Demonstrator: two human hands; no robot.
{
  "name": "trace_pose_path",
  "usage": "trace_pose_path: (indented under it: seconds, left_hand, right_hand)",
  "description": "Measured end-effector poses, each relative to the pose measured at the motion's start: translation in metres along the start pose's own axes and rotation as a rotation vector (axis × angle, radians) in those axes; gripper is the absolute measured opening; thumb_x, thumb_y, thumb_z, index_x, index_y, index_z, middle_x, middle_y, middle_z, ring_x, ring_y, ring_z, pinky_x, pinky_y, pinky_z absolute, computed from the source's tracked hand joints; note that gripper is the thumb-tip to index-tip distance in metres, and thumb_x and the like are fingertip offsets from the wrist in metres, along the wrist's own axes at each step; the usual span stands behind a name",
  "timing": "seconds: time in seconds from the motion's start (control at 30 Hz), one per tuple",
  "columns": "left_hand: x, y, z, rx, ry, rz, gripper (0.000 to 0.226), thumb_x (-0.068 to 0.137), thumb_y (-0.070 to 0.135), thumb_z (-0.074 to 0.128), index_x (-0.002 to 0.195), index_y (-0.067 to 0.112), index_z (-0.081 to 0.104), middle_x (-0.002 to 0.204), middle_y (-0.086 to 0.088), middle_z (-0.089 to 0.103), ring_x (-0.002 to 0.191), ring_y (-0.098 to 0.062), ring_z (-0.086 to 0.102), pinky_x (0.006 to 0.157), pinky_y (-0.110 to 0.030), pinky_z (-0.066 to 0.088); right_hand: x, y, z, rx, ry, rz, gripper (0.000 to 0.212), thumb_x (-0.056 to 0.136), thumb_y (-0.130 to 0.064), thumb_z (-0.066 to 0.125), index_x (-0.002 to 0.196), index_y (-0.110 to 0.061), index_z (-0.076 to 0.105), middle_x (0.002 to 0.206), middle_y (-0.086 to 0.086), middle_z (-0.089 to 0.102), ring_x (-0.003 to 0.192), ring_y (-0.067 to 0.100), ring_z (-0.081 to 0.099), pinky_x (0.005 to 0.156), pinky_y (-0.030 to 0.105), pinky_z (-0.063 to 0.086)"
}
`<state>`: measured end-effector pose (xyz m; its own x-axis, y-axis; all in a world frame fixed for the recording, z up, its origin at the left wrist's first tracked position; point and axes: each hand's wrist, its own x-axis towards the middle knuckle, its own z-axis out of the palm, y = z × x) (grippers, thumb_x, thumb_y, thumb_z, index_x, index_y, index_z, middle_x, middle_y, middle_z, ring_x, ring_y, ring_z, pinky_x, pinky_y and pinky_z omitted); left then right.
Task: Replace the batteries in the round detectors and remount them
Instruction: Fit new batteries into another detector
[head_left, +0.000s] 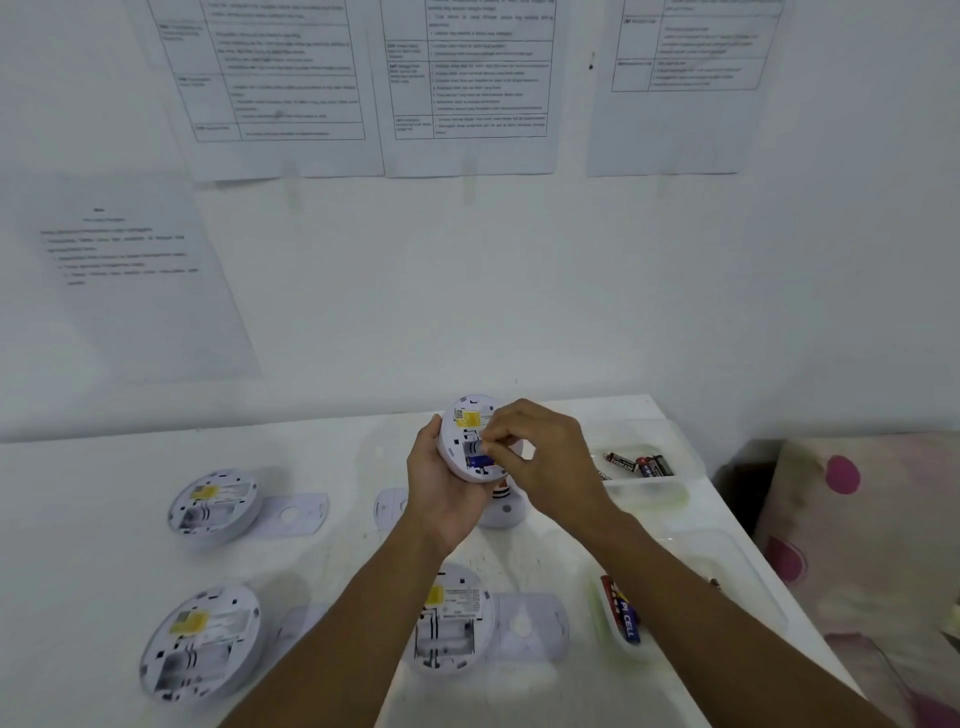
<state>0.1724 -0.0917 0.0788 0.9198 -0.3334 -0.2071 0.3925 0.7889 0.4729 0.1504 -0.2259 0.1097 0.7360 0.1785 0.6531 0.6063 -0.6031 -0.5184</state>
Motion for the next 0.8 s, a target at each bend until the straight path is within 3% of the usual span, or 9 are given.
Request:
trace_pose_path:
  seconds: [0.13,0.33,0.4,0.53,0.63,0.7,0.8]
  left_hand:
    - [-0.007,0.004,-0.005,0.034,0.004,-0.027,0.051,0.097,0.042,0.041,0.128,0.005,0.059,0.113,-0.015,0.065,0.104,-0.026,0.062,0.092,-0.033,0.051]
    - [-0.010,0.014,-0.010,0.081,0.004,-0.019,0.053,0.098,0.042,0.038,0.128,0.005,0.060,0.113,-0.015,0.068,0.101,-0.027,0.065,0.089,-0.034,0.053]
    - [-0.011,0.015,-0.013,0.105,0.007,-0.018,0.052,0.098,0.042,0.037,0.126,0.005,0.062,0.114,-0.015,0.068,0.101,-0.027,0.066,0.094,-0.035,0.048]
    - [-0.012,0.020,-0.017,0.122,0.002,0.001,0.052,0.099,0.041,0.034,0.126,0.007,0.062,0.120,-0.017,0.066,0.109,-0.029,0.061,0.094,-0.039,0.045]
    - [-0.014,0.030,-0.021,0.116,-0.002,0.000,0.054,0.098,0.041,0.035,0.134,0.007,0.056,0.127,-0.018,0.061,0.116,-0.032,0.057,0.102,-0.044,0.042]
    - [-0.016,0.037,-0.025,0.104,0.009,-0.002,0.056,0.097,0.041,0.037,0.138,0.007,0.054,0.132,-0.019,0.057,0.123,-0.033,0.053,0.111,-0.046,0.034]
    - [-0.020,0.053,-0.035,0.068,0.021,0.013,0.053,0.097,0.041,0.038,0.133,0.008,0.059,0.132,-0.020,0.057,0.124,-0.036,0.050,0.115,-0.046,0.028]
  right_hand:
    - [-0.004,-0.012,0.015,0.141,0.011,0.109,0.008,0.076,-0.005,0.077,0.082,-0.009,0.075,0.084,-0.003,0.072,0.077,0.006,0.066,0.074,0.019,0.053]
    - [0.000,-0.020,0.028,0.126,0.000,0.272,0.009,0.073,-0.011,0.081,0.080,-0.015,0.078,0.082,-0.006,0.069,0.079,-0.001,0.059,0.072,0.004,0.042]
    - [0.001,-0.021,0.032,0.101,-0.024,0.315,0.008,0.073,-0.012,0.081,0.078,-0.018,0.078,0.081,-0.011,0.064,0.085,0.003,0.057,0.073,0.006,0.040]
    - [0.007,-0.023,0.035,0.032,-0.056,0.457,0.026,0.069,-0.027,0.083,0.063,-0.033,0.058,0.086,-0.009,0.054,0.096,0.016,0.047,0.081,0.032,0.044]
    - [0.013,-0.027,0.040,0.042,-0.098,0.552,0.033,0.065,-0.033,0.084,0.063,-0.034,0.051,0.093,-0.005,0.049,0.101,0.018,0.043,0.088,0.042,0.044]
    - [0.017,-0.031,0.046,0.105,-0.103,0.544,0.031,0.065,-0.031,0.084,0.067,-0.035,0.054,0.094,-0.005,0.049,0.103,0.018,0.044,0.090,0.041,0.044]
    - [0.021,-0.034,0.055,0.178,-0.088,0.494,0.025,0.072,-0.022,0.082,0.078,-0.030,0.059,0.094,-0.007,0.051,0.099,0.015,0.047,0.084,0.027,0.041]
